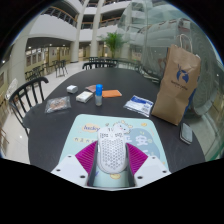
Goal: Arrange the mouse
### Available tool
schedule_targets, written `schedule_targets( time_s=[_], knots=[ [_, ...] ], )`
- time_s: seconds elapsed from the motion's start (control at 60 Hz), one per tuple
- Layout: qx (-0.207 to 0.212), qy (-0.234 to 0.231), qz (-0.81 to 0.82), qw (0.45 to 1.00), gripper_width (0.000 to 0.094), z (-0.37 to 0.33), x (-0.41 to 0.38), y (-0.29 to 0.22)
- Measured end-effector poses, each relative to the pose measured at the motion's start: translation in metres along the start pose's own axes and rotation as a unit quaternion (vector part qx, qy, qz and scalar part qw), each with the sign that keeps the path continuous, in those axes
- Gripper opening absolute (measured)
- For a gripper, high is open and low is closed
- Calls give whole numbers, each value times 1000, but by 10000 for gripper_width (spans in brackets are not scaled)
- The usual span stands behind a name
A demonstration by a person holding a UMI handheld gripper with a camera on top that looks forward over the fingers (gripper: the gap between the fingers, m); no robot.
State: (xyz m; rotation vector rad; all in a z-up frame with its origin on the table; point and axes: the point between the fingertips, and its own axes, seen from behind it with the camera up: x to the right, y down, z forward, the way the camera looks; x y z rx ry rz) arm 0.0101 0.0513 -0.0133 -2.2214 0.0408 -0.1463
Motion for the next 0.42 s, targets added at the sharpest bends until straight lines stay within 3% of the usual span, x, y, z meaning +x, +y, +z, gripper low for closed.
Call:
schedule_targets(
  time_s=[0.1,0.167,0.317,0.417],
  knots=[
    [-5,-21,-8,1000,590,-3,2,0],
    [2,-30,-29,999,860,-16,6,4],
    [7,-87,-41,995,855,-77,0,28],
    [26,-94,-39,995,855,-126,15,44]
  ],
)
